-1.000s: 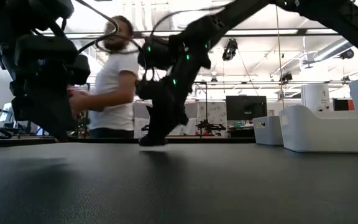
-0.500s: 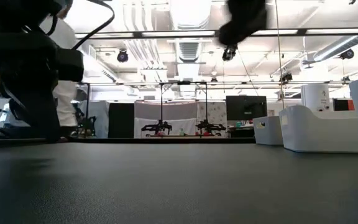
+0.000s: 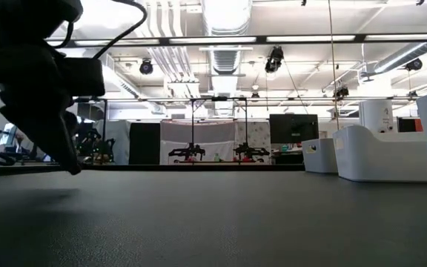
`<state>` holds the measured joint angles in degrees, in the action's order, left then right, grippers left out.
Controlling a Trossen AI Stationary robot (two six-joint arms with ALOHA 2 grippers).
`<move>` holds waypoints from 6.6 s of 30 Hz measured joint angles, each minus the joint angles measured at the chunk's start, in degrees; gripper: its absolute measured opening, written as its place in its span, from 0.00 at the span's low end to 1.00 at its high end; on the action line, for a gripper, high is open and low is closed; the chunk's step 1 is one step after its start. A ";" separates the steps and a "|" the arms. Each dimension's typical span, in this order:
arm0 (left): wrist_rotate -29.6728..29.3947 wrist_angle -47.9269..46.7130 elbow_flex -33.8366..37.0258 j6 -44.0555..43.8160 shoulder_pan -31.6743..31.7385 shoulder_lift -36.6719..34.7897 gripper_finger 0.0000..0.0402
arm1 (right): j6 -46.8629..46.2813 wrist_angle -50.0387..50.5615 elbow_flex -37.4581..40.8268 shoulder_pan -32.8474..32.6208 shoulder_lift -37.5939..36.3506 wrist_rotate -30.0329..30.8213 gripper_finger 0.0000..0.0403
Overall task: Sort produce into baskets
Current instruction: Put the eggplant into the bottom white bin
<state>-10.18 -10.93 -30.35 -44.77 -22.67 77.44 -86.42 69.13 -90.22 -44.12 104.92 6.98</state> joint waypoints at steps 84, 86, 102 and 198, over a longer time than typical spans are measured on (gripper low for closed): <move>-24.97 -30.96 -28.92 -56.47 79.92 20.86 0.02 | 80.75 13.46 -14.35 43.70 -30.79 24.03 0.44; -25.14 -31.14 -28.95 -59.60 80.31 22.10 0.02 | 83.09 12.56 -14.33 47.13 -31.80 22.56 0.43; -32.96 -35.44 -31.45 -64.91 79.17 30.22 0.00 | 93.06 11.52 -14.21 56.18 -32.43 13.49 0.37; -11.36 -45.59 -32.55 74.35 73.27 29.72 0.61 | 81.11 -10.45 3.63 59.15 -31.71 6.05 0.37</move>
<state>-21.54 -56.52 -62.90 29.58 50.60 107.16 -5.32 58.67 -86.59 15.04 73.21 13.02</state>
